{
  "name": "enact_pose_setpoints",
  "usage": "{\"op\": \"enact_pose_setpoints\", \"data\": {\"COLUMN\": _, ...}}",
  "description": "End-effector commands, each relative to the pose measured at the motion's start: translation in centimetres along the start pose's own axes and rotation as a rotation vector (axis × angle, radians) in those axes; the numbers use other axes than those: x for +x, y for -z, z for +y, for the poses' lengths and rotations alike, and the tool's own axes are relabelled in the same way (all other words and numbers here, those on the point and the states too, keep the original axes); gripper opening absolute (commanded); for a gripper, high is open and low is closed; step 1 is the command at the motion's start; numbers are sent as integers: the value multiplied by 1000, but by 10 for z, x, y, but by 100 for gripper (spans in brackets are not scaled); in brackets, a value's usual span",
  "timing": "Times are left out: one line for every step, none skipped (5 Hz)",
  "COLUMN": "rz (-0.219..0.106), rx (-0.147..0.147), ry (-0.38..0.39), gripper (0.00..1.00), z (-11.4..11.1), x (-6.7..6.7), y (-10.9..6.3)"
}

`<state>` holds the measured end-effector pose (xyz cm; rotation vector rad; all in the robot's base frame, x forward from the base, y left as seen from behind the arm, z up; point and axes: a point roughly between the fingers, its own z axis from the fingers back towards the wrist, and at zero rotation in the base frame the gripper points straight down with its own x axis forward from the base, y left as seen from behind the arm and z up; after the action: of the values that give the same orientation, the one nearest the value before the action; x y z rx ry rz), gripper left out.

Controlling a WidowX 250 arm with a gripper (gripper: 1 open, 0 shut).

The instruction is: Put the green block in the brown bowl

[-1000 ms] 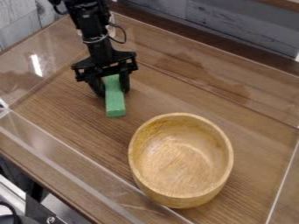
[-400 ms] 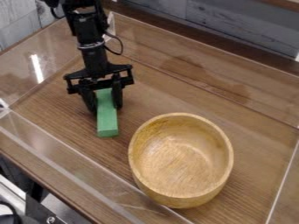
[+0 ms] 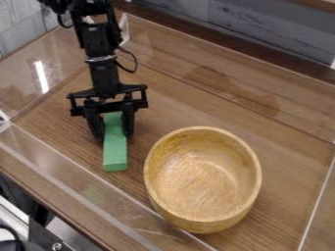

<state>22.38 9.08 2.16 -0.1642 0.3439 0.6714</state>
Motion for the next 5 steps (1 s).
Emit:
{"op": "enact_pose_setpoints", "data": {"rz": -56, "rx": 7, "ry": 47, "gripper": 0, "z": -4, "x": -7, "y": -30}}
{"op": "enact_pose_setpoints", "data": {"rz": -47, "rx": 23, "ry": 92, "gripper": 0, "z": -7, "x": -18, "y": -46}}
{"op": "enact_pose_setpoints", "data": {"rz": -44, "rx": 45, "ry": 155, "gripper": 0, "z": -17, "x": -36, "y": -68}}
{"op": "enact_pose_setpoints", "data": {"rz": -46, "rx": 62, "ry": 231, "gripper": 0, "z": -31, "x": -59, "y": -93}}
{"op": "enact_pose_setpoints", "data": {"rz": -40, "rx": 89, "ry": 336, "gripper": 0, "z": -52, "x": -86, "y": -105}}
